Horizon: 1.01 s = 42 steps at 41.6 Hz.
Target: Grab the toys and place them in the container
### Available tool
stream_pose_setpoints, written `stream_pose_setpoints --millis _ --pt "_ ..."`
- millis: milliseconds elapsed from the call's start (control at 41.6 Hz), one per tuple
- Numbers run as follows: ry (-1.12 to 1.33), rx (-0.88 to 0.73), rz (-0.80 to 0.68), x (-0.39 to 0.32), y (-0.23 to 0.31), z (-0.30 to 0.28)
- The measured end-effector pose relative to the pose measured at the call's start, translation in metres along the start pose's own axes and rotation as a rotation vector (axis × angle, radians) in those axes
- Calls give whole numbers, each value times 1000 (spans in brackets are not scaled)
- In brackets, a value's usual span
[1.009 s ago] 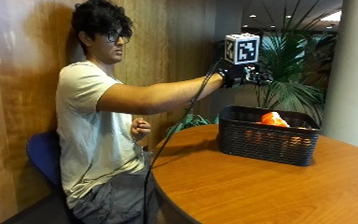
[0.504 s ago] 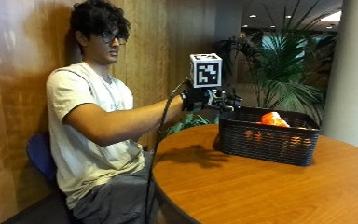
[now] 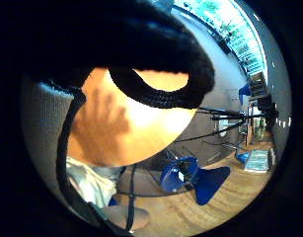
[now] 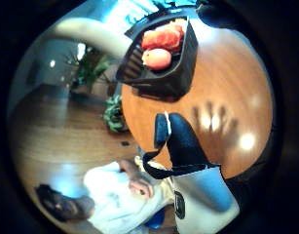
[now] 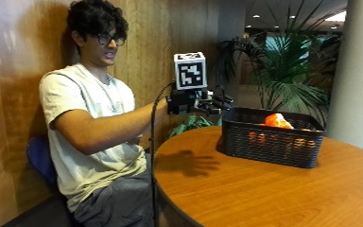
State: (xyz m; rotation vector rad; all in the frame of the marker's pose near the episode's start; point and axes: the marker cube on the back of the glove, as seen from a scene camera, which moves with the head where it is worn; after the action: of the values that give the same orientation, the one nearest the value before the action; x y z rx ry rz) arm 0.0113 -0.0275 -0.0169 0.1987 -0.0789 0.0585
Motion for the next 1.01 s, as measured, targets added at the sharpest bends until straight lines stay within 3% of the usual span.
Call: stream_pose_setpoints --millis 1009 --pt "-23 17 5 -1 10 -9"
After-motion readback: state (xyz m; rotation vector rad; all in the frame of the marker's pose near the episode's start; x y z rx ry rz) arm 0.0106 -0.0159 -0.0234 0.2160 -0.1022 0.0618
